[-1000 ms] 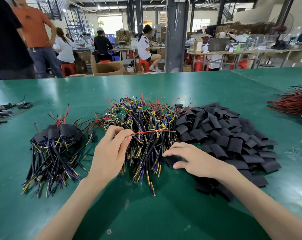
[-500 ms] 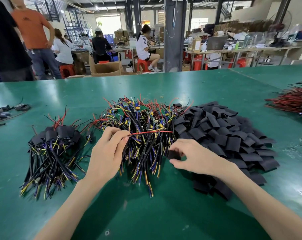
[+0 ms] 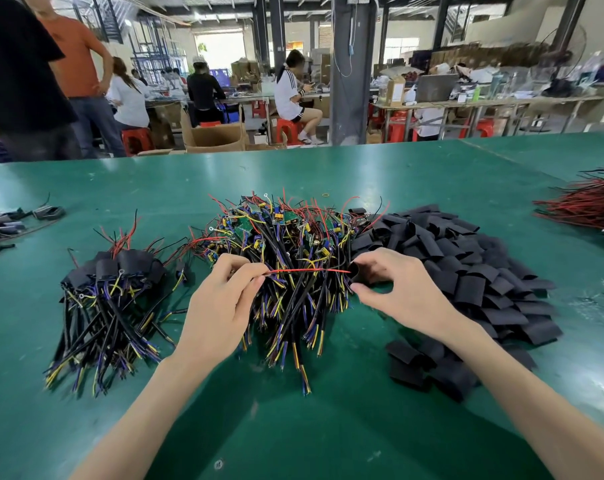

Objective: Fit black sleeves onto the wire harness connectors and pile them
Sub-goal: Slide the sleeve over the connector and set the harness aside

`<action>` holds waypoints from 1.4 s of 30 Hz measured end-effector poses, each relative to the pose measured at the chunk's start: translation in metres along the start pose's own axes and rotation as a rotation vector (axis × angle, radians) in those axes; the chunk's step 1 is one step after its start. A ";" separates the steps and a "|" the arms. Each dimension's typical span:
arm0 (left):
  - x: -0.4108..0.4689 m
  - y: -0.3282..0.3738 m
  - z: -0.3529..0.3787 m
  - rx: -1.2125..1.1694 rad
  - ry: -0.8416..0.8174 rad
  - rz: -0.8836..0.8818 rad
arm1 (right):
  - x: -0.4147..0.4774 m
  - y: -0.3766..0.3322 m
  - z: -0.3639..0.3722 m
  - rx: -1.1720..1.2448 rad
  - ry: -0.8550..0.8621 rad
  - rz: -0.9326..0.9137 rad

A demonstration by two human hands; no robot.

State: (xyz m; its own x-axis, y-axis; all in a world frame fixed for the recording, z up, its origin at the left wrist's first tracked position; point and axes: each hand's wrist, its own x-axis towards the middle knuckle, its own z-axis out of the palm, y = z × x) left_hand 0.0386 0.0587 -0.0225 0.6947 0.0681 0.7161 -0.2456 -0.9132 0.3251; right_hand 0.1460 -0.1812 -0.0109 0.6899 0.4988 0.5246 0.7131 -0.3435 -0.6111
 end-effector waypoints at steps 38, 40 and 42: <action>0.000 0.023 0.015 -0.175 -0.246 -0.108 | 0.000 0.002 0.006 -0.593 0.118 -0.364; 0.000 0.025 0.016 -0.152 -0.247 -0.118 | 0.000 0.002 0.006 -0.610 0.121 -0.377; 0.001 0.026 0.015 -0.098 -0.252 -0.039 | -0.001 0.002 0.006 -0.644 0.086 -0.367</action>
State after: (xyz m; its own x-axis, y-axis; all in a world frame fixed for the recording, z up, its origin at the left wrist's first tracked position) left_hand 0.0433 0.0291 -0.0226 0.8481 -0.0105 0.5297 -0.2709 -0.8678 0.4165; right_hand 0.1462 -0.1776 -0.0162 0.3815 0.6161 0.6891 0.8132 -0.5781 0.0667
